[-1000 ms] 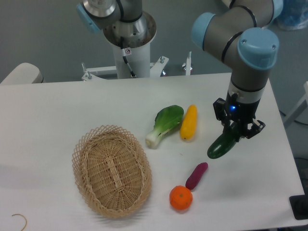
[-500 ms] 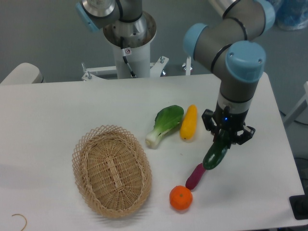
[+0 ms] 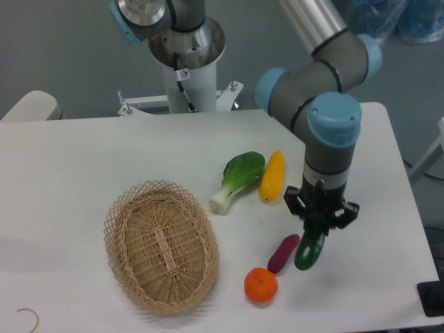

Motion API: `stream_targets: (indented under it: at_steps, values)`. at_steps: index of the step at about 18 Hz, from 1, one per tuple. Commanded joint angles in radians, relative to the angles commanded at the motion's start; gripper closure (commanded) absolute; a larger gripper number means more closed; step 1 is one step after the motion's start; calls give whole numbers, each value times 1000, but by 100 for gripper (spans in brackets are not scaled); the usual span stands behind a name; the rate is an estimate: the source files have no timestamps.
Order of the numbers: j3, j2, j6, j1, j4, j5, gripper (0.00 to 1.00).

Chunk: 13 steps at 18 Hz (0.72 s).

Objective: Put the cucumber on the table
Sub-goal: 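Carry the cucumber away from the eggplant and lower it toward the table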

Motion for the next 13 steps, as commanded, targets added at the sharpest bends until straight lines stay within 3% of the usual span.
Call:
stream_targets:
  at_steps: [5,10,13]
  values:
    - [35,-52,9,0,43,44,67]
    - [34,-95,-109,20,112,64,67]
    - [17,-120,-123,20,138,161,67]
